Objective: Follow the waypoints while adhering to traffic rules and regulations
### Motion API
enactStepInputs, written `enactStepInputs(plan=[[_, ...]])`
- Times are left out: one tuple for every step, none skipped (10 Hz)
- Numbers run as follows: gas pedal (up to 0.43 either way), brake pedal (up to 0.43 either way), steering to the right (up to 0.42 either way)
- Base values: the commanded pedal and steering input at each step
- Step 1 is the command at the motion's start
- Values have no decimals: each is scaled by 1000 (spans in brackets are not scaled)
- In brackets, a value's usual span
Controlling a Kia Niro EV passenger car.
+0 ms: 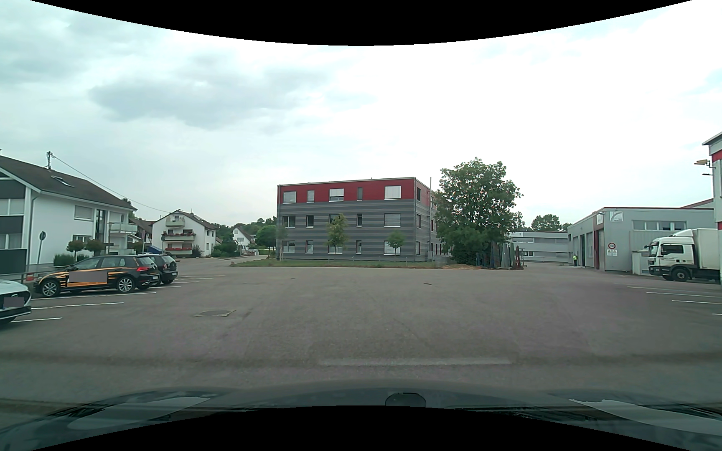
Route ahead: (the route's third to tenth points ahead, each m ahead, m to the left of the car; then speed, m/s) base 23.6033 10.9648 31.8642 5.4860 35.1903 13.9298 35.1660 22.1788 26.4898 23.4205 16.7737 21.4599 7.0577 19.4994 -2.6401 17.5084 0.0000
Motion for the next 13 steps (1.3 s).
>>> enactStepInputs(plan=[[0, 0, -178], [0, 0, -179], [0, 0, -179], [0, 0, -179], [0, 0, -176], [0, 0, -166], [0, 0, -147], [0, 0, -109], [0, 0, -52], [0, 0, -4], [8, 0, 28], [28, 0, 49], [39, 0, 60]])
